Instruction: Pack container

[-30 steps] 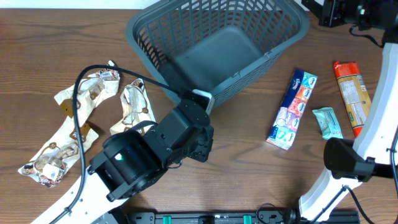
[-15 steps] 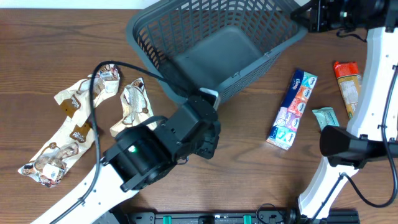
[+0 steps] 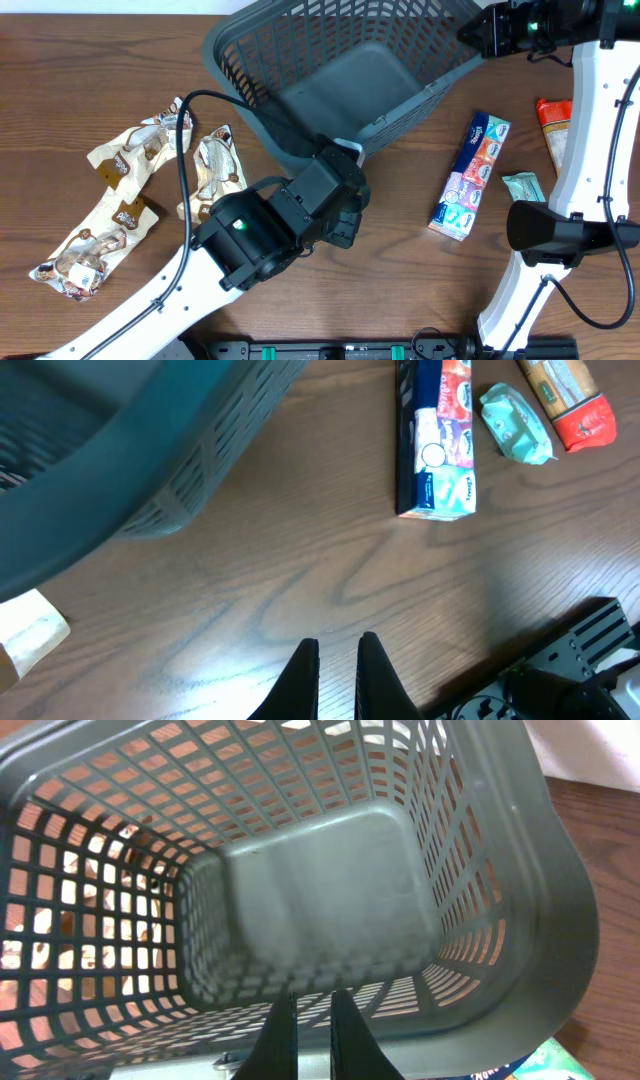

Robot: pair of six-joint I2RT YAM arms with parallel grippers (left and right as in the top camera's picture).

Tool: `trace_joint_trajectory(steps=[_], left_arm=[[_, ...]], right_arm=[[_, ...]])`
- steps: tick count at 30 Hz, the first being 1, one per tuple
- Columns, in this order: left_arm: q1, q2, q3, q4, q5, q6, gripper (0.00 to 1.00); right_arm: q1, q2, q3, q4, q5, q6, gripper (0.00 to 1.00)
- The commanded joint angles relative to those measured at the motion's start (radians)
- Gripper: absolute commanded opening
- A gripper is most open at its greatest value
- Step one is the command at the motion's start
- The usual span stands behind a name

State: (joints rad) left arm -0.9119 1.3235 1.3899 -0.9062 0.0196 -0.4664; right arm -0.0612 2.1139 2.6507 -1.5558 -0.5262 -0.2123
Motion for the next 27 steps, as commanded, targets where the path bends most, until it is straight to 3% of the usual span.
trace_joint_trajectory(steps=[1, 15, 27], left_arm=[[-0.004, 0.023, 0.015, 0.005, 0.002, 0.021, 0.06], [-0.004, 0.062, 0.015, 0.028, -0.013, 0.021, 0.06], [-0.003, 0.122, 0.015, 0.030, -0.013, 0.024, 0.06]], right_arm=[[0.010, 0.015, -0.033, -0.004, 0.014, -0.022, 0.01], [0.010, 0.015, -0.183, 0.023, 0.026, -0.040, 0.01], [0.010, 0.015, -0.198, 0.028, 0.030, -0.040, 0.01]])
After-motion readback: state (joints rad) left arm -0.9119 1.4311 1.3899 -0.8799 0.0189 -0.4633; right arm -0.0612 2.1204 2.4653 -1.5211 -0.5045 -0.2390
